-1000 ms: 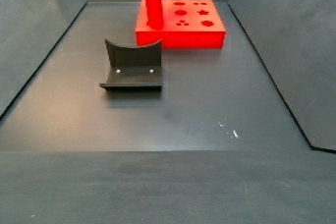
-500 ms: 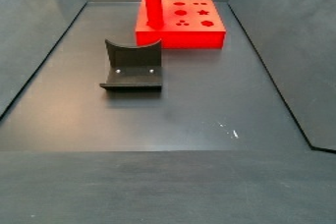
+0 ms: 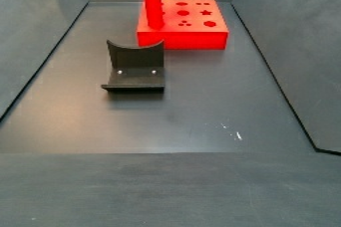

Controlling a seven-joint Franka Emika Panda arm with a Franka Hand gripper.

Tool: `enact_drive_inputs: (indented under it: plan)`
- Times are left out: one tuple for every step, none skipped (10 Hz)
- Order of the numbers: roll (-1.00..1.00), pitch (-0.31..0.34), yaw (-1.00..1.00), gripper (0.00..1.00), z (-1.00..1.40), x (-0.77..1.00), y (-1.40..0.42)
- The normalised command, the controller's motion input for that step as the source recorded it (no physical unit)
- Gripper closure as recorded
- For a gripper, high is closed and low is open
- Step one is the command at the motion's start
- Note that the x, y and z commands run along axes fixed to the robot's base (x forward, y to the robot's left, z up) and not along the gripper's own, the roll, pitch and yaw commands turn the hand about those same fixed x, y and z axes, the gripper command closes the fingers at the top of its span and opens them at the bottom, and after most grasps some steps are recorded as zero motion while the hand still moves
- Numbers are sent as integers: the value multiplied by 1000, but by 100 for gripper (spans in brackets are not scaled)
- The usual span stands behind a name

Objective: Insert the arch object.

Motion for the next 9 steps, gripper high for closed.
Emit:
enact_drive_inputs:
  plan:
    - [0, -26, 0, 100, -351, 0, 0]
    - [101, -66, 0, 100, -477, 0, -31]
    - [114, -120, 0, 100, -591, 0, -80]
    - [110, -163, 0, 100, -729, 0, -97]
    - [99, -179, 0, 100, -806, 0, -77]
    - [106, -169, 0, 100, -794, 0, -80]
    - [66, -120, 0, 100, -614, 0, -20]
    - [0, 0, 0, 100, -163, 0, 0]
    - [0, 0, 0, 100, 0, 0, 0]
